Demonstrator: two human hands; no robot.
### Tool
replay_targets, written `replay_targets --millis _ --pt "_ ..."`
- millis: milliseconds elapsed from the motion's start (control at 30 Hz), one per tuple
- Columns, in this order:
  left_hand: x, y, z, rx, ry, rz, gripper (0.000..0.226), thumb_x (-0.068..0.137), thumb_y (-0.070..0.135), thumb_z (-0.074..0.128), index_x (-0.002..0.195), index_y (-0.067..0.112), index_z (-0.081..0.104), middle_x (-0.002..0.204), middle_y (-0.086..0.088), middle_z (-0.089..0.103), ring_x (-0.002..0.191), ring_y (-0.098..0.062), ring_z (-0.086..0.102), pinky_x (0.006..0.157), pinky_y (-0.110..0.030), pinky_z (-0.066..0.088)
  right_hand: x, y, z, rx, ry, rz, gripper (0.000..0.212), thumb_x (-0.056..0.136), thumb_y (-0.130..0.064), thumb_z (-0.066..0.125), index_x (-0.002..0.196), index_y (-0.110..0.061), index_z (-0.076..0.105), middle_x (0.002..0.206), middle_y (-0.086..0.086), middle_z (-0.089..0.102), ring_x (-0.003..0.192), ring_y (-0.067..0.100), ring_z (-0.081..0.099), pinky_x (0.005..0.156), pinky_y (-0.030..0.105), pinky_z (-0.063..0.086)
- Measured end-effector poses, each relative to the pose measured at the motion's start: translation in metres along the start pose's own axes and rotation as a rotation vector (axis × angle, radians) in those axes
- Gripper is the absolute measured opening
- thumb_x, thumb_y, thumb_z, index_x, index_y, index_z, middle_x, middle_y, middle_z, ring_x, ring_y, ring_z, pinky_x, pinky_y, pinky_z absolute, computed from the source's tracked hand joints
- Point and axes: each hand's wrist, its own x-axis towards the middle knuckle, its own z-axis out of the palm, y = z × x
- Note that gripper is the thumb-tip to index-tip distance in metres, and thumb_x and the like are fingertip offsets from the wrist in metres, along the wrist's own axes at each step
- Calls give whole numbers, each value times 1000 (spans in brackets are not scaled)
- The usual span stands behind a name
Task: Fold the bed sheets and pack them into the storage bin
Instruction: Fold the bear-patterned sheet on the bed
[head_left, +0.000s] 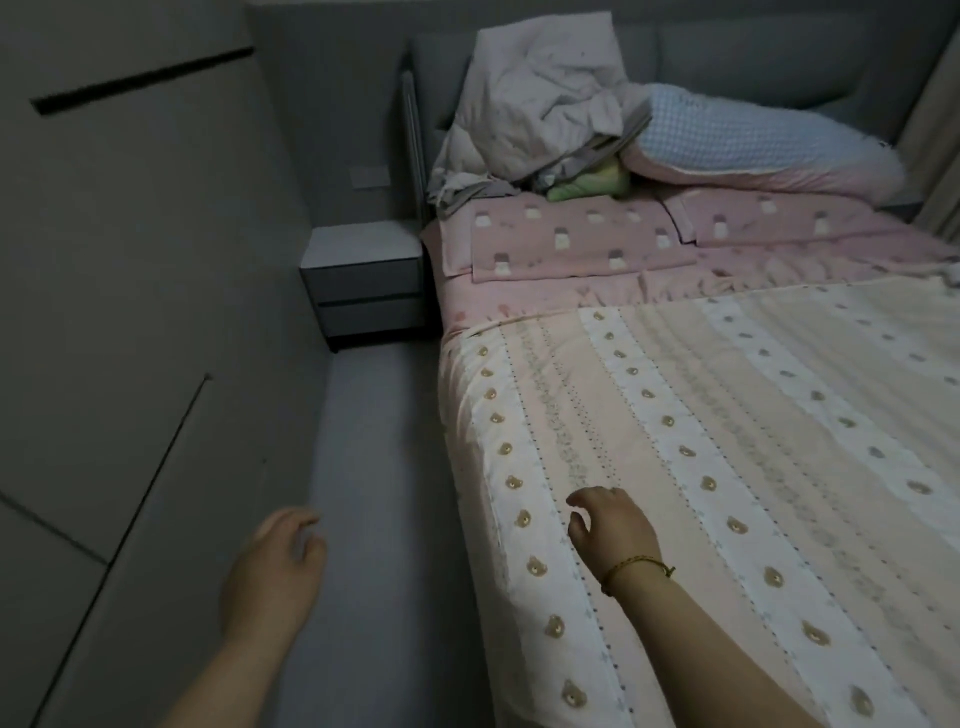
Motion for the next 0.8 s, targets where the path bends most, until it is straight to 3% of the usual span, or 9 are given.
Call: replay_targets --millis 100,200,300,467,567,667,733,767,800 --pt "79 0 27 106 -77 277 43 66 20 48 92 -8 69 101 -27 67 87 -44 65 78 -50 50 41 -22 12 -111 32 12 40 98 -25 33 138 -22 38 145 -6 37 132 15 31 107 24 27" --pt "143 9 52 209 -166 508 47 64 26 37 80 -2 71 83 -20 71 70 -35 69 71 -34 50 80 -42 19 -129 32 79 42 98 -26 32 141 -25 32 149 -9 29 136 13 25 111 25 22" --pt "196 16 76 265 -284 620 42 64 25 41 82 4 72 82 -13 72 71 -30 70 63 -38 56 118 -55 30 -118 50 134 43 98 -26 33 141 -24 32 148 -8 31 136 13 26 112 26 22" --pt "292 42 140 286 -447 703 34 64 23 47 81 9 73 81 -7 72 72 -25 71 63 -44 55 202 -55 40 -148 118 238 47 64 -28 80 108 -17 68 112 6 68 102 24 64 86 37 52" --pt "346 56 190 321 -503 703 42 65 29 36 79 13 73 79 -2 72 71 -18 71 63 -40 56 266 -37 63 -105 -31 247 49 98 -23 36 145 -22 25 155 -1 19 141 16 20 115 30 17" --pt "391 68 242 363 -582 675 45 66 31 36 82 12 73 82 -4 73 71 -20 71 63 -40 56 333 -13 86 -100 -72 310 59 94 -31 46 146 -21 22 156 6 11 143 22 18 115 34 18" --pt "424 75 283 411 -606 694 47 65 33 36 86 11 73 85 -6 73 73 -21 71 64 -40 56 383 -4 96 -100 -112 354 76 58 -42 81 125 -15 57 136 16 49 120 31 54 93 43 48" --pt "438 80 299 425 -584 709 49 66 33 36 88 10 73 87 -8 73 74 -23 71 64 -40 55 405 -1 107 -139 -76 352 82 47 -44 85 120 -13 62 130 14 55 114 29 59 78 42 55" --pt "450 84 314 435 -592 715 51 66 33 37 92 8 72 90 -10 72 76 -26 71 66 -42 55 423 0 113 -140 -135 354 85 58 -45 79 131 -11 50 141 12 41 125 27 48 67 38 57"
